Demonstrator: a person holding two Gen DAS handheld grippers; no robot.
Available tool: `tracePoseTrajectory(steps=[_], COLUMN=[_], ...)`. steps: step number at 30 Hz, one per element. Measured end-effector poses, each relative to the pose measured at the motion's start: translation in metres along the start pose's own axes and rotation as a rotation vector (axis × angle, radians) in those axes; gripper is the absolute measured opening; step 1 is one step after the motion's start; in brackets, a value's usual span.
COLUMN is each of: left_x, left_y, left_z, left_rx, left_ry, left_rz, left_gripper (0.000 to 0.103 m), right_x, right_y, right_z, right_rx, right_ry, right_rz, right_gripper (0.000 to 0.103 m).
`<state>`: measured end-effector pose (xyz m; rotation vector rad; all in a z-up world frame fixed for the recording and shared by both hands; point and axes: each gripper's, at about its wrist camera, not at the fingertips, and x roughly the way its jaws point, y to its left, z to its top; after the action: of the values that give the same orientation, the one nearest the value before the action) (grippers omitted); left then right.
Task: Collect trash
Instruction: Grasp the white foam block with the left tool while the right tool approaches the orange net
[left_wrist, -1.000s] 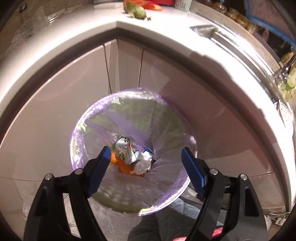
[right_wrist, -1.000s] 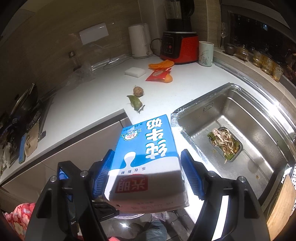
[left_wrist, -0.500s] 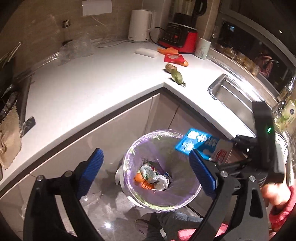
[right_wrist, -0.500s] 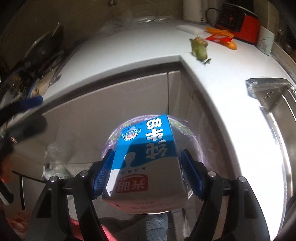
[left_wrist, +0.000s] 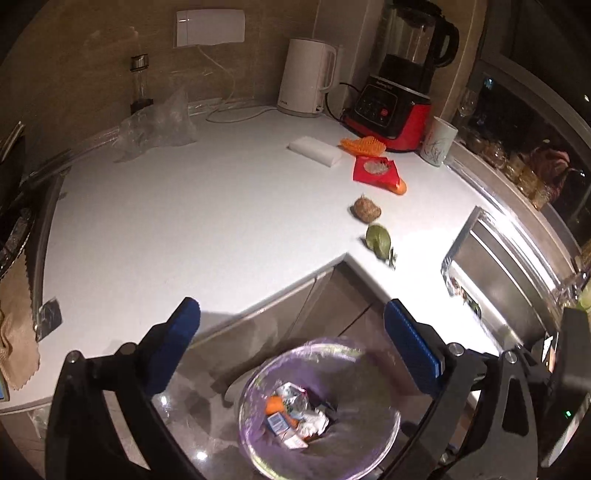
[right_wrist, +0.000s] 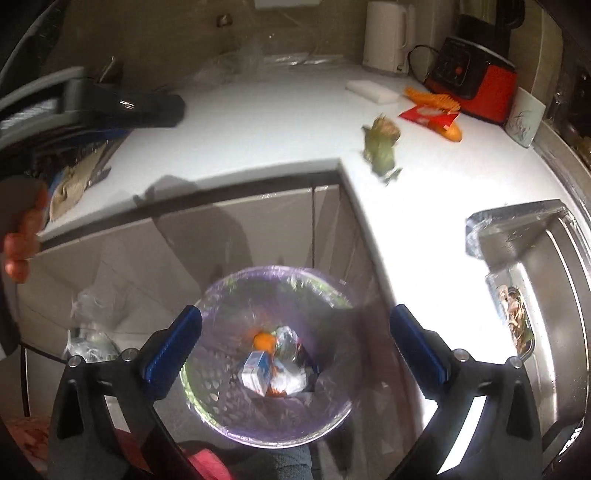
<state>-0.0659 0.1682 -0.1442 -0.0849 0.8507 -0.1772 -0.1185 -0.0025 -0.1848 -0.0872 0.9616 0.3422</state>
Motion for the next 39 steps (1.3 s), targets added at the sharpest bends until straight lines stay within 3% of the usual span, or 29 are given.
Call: tracePoseTrajectory(steps=[6,10,15,20,27,34,36,37,39], left_x=[0.066,0.124,0.194,0.251,0.306,0.343,0.349,0.348,0.347], left_y=[-0.048,-0.078,-0.087,-0.078,-0.077,-0.074,-0.07,-0.071,-0.076], left_z=[0.087,0.144,0.188,0.209,0.237,0.234,0.23,0.23,0.231], left_rx=[-0.093,-0.15,-0.305,-0.449,-0.493,-0.537,-0.556,-0.55,-0.518], left_ry=[-0.025,-0.016,0.039,0.105,0.162,0.26,0.277,0.262,0.25], left_rz=[0.076,0.173,0.277,0.34,0.391,0.377,0.35,0.364,0.367], left_gripper=[0.095,0.095,0.095,0.095,0.095,0.094,0.083,0.081,0.069], right_x=[-0.024,-0.024,-0.008,0.006,0.028,0.037,0.039,0.04,0.043], right_y=[-0.051,-0.091,-0.133,-0.17,-0.218,-0.248,-0.251,-0.251,-0.25], right_z=[0.04,0.062,0.081,0.096,0.107,0.108,0.109,0.109,0.111], right_rx=[0.016,0.019,0.036,0.048,0.076,0.114,0.123,0.121,0.107], right_ry=[-0.091,-0.117,-0.127,-0.126,-0.114,-0.13,-0.131,-0.13,-0.125], right_rz=[-0.013,-0.008,0.014,0.034,0.077,0.105,0.12,0.125,0.123], right_gripper=[0.101,0.101,0.101,0.101,0.101,0.101,0.101,0.101,0.101])
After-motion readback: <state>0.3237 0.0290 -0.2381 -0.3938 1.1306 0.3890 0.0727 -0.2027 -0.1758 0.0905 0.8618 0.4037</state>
